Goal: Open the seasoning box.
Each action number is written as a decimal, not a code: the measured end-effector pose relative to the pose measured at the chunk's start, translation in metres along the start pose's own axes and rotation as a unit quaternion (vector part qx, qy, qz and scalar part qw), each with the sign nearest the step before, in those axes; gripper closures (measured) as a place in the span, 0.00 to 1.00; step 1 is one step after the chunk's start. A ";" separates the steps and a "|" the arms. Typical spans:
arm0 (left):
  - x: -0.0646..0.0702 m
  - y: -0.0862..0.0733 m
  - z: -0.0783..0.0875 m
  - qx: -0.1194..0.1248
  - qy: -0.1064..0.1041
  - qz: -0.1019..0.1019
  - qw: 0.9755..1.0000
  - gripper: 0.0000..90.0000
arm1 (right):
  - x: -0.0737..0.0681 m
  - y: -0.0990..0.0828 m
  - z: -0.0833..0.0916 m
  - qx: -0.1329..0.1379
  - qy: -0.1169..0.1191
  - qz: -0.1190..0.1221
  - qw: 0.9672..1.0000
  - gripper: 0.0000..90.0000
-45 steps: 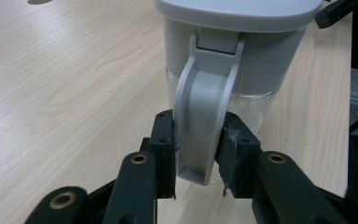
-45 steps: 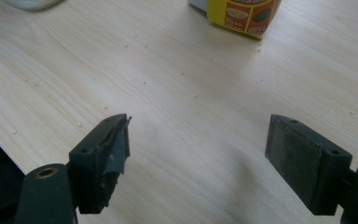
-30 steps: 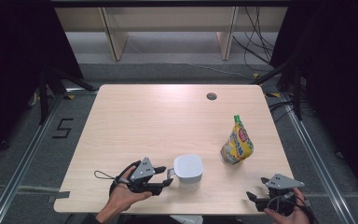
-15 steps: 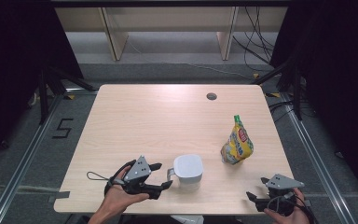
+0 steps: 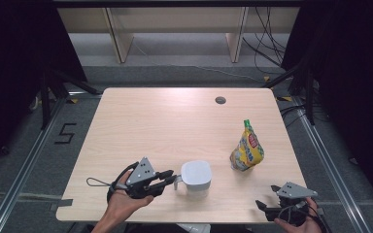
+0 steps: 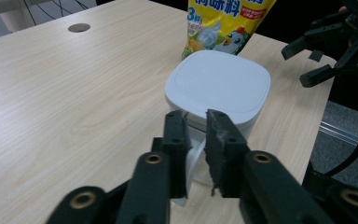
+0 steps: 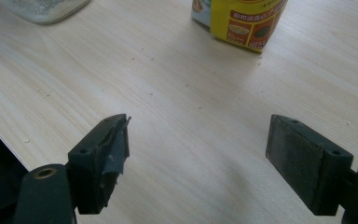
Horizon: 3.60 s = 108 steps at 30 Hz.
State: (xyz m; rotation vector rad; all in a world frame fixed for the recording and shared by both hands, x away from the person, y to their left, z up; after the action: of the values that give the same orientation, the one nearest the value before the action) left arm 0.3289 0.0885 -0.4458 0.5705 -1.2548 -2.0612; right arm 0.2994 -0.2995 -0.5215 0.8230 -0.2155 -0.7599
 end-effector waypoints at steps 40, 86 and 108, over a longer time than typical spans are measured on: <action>0.003 0.011 -0.027 -0.004 -0.002 -0.025 1.000 0.99 | -0.022 0.027 0.000 0.067 0.027 0.079 0.994 0.54; 0.005 0.006 -0.024 0.000 -0.001 -0.012 1.000 0.98 | -0.073 0.108 -0.052 0.130 0.136 0.123 0.974 1.00; -0.004 -0.020 -0.001 -0.034 -0.014 -0.001 0.999 0.65 | -0.087 0.135 -0.049 0.153 0.156 0.135 0.966 1.00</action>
State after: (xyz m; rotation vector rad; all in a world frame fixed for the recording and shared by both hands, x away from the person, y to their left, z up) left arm 0.3263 0.0969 -0.4642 0.5139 -1.1949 -2.1121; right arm 0.3296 -0.1521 -0.4461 1.1667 -0.1604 -0.3355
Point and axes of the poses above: each handheld gripper's, and its own axes: z roughly backward along the jaws, y roughly out of its top, x roughly to its right, the point moved 4 cm from there along -z, roughly forward along the jaws, and after that the axes turned 12 degrees about y, right-handed, at the moved point
